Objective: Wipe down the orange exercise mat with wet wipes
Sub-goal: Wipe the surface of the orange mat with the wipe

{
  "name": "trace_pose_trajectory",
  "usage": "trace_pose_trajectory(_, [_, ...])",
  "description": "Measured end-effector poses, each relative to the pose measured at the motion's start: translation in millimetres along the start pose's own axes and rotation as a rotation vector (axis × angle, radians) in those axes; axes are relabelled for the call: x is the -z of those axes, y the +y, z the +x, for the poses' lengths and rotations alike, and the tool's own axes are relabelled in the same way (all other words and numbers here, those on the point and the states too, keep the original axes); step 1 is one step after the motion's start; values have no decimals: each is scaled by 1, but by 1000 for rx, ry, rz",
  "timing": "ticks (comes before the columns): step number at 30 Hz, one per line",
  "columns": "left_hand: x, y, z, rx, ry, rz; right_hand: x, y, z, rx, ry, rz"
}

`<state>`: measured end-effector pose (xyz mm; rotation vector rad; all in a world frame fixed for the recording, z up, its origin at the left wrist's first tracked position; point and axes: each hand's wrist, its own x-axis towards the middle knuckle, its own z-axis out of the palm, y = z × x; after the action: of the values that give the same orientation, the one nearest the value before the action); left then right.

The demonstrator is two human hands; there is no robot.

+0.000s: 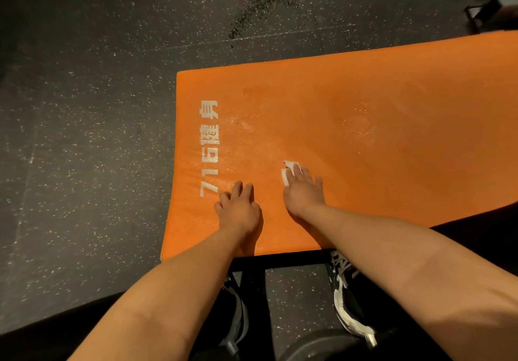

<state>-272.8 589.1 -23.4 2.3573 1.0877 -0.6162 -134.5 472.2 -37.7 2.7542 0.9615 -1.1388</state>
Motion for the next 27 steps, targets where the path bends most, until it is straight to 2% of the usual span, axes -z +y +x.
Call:
trace_pose_trajectory(2, [-2, 2, 5, 18, 8, 10, -3, -5, 2, 2, -8, 18])
trace_pose_trajectory(7, [-3, 4, 17, -5, 90, -24, -13, -12, 12, 303, -10, -11])
trace_pose_trajectory(9, [-3, 1, 25, -70, 120, 17, -8, -4, 27, 242, 55, -9])
trace_pose_trajectory(12, [3, -2, 47, -83, 125, 25, 5, -4, 51, -23, 132, 61])
trace_pose_trajectory(13, [6, -1, 55, -83, 123, 25, 8, -10, 58, -62, 144, 87])
trace_pose_trajectory(15, [11, 1, 70, -87, 116, 29, 11, -30, 68, -9, 130, 110])
trace_pose_trajectory(19, [21, 6, 94, -33, 143, -40, 13, -50, 85, 222, 101, 48])
trace_pose_trajectory(21, [24, 3, 104, -15, 146, -50, 18, -42, 96, 177, 149, 35])
trace_pose_trajectory(24, [25, -2, 109, -20, 146, -67, 22, -34, 111, -27, 223, 66])
trace_pose_trajectory(27, [24, -5, 108, -37, 178, -117, 20, -54, 116, 5, 239, 96])
